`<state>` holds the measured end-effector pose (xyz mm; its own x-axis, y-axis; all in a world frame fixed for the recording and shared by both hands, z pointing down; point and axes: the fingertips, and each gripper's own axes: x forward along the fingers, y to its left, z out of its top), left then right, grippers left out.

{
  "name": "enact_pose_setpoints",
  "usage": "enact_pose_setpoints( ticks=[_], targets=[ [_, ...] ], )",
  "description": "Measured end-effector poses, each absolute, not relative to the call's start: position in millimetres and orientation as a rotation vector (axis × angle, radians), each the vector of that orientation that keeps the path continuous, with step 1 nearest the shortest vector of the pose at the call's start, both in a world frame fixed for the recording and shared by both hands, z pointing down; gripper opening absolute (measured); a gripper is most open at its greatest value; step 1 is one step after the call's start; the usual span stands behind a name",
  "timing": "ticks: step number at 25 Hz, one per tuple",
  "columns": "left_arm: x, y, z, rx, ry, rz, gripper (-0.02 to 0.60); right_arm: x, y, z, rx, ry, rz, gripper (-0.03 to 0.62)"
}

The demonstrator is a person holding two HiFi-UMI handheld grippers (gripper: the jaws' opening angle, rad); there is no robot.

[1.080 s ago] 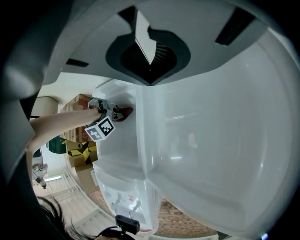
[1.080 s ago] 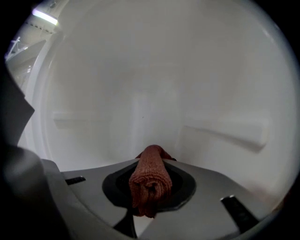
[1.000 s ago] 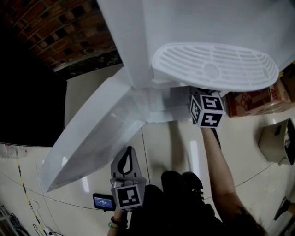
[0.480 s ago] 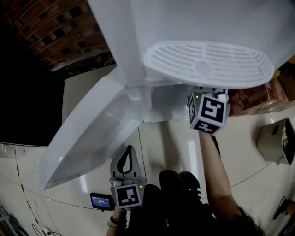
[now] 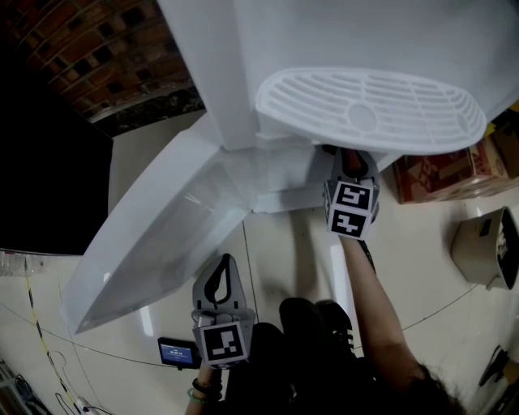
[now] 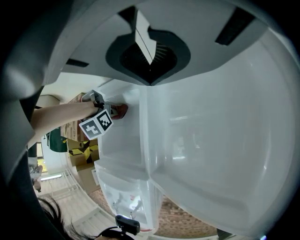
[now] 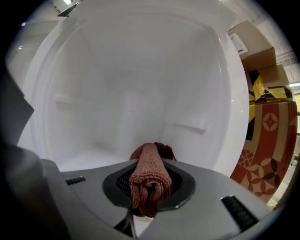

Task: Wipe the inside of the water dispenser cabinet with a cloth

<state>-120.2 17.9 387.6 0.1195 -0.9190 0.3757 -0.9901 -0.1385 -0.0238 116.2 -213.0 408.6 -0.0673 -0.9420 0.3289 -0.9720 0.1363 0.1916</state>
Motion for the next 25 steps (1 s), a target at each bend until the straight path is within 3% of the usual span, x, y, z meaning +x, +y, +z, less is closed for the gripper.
enact_pose_setpoints(
  ticks=[5,10,15,25],
  targets=[
    [-120.6,18.5,387.3,2.164,-1.895,0.452,0.003,115.4,-210.8,404.4,1.825,-2.092,0.093,0.069],
    [-120.8,16.7,387.5,2.16,-1.9,0.446,0.003,102.9,-185.1,300.7,1.898,-2.231,-0.3,0.069],
    [-113.2,15.1,386.3,2.179,-1.889,0.435,0.003,136.5,-153.6,241.4,2.045,-2.191,-0.498,0.069],
    [-110.0,17.7,385.5,2.172,-1.887,0.439,0.003,148.3,-151.8,371.3,1.828,-2.056,-0.144,0.069]
  ],
)
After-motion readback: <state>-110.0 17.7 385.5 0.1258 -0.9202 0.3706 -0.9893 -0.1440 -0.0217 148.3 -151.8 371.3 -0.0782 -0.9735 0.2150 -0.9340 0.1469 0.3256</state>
